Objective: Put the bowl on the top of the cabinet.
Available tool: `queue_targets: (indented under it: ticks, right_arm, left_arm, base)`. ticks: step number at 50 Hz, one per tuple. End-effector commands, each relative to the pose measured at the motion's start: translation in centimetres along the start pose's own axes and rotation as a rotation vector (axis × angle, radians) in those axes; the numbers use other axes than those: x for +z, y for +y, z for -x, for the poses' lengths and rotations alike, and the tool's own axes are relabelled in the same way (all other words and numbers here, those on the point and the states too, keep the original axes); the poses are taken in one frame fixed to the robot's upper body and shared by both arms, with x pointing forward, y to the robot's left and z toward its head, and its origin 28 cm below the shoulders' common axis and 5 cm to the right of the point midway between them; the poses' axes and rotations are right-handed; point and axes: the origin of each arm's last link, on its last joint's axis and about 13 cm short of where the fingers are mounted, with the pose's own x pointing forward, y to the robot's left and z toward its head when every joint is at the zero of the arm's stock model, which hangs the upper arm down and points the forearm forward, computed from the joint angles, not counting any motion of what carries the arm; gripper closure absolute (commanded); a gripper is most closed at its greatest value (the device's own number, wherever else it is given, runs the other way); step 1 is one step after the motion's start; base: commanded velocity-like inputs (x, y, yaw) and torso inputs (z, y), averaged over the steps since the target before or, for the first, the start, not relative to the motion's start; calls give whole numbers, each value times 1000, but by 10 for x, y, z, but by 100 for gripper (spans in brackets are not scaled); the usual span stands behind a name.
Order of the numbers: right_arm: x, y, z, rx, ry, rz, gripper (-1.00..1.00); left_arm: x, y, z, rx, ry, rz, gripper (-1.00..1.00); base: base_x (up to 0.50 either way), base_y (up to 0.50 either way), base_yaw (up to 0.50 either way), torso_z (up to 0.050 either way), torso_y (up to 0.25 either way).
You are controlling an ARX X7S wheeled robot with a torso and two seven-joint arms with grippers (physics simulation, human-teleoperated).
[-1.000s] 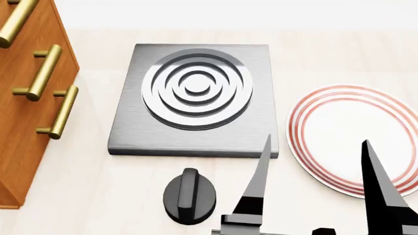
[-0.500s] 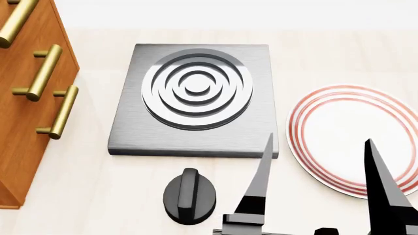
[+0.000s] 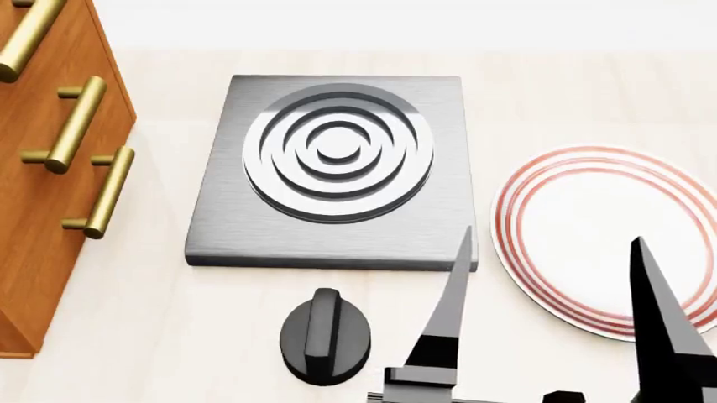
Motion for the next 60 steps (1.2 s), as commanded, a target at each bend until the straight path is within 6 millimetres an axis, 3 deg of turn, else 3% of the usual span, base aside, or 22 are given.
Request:
queue_targets:
  ticks: [1, 21, 47, 60]
  right_arm:
    - [2, -2, -3, -6, -32, -2, -100]
    - [4, -2, -2, -9, -35, -3, -100]
    - [4, -1, -3, -6, -34, -2, -100]
    - [5, -2, -3, -7, -40, -1, -100]
  left_arm:
    - [2, -1, 25, -138, 30, 46, -100]
    - [-15, 24, 54, -287, 8, -51, -100]
    - [-61, 90, 34, -391, -173, -419, -100]
    - [-76, 123, 42, -449, -207, -530, -100]
  base:
    - [0, 0, 0, 0, 0]
    - [0, 0, 0, 0, 0]
    - [0, 0, 0, 0, 0]
    - [0, 0, 0, 0, 0]
